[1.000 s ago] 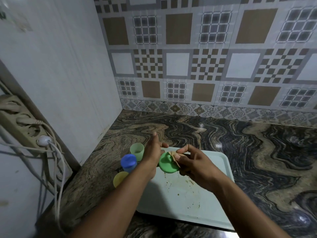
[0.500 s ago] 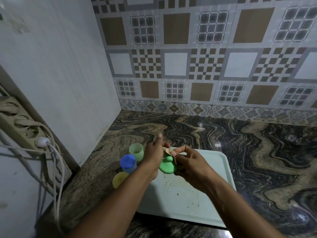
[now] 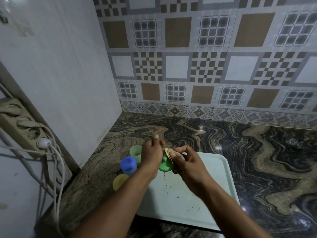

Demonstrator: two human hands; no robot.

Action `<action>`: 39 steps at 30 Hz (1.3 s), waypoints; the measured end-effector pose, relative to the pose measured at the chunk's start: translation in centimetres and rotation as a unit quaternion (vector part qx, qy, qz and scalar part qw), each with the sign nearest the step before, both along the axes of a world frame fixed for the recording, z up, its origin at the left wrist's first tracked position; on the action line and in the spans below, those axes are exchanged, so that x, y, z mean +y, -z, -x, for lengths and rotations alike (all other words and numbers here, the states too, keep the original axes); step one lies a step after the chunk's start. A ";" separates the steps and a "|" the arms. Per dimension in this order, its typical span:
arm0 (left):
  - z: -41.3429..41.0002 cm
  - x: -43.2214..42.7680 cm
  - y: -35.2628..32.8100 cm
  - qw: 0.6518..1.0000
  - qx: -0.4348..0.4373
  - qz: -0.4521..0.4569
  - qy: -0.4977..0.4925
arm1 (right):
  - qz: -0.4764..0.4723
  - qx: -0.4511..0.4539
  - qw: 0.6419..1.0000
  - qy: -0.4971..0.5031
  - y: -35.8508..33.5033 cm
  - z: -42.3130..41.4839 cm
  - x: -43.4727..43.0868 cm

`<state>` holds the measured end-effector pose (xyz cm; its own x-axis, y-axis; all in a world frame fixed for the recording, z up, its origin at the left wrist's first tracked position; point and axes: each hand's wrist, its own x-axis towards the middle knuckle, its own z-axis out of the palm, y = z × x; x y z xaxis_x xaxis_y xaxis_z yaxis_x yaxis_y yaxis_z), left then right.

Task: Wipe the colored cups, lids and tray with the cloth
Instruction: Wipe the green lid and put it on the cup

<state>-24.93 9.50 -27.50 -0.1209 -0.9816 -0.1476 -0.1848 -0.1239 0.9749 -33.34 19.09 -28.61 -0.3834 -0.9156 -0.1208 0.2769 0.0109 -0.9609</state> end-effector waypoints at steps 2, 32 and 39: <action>0.6 0.9 -0.2 0.990 0.067 0.024 -0.124 | 0.031 0.025 0.994 0.104 1.3 -2.4 0.2; -3.5 -0.4 0.0 0.944 0.201 -0.105 0.240 | -0.049 -0.141 0.977 0.153 0.4 2.9 -0.9; -3.4 -0.2 1.2 0.955 0.200 -0.032 0.216 | -0.035 -0.228 0.967 0.105 1.5 1.4 0.9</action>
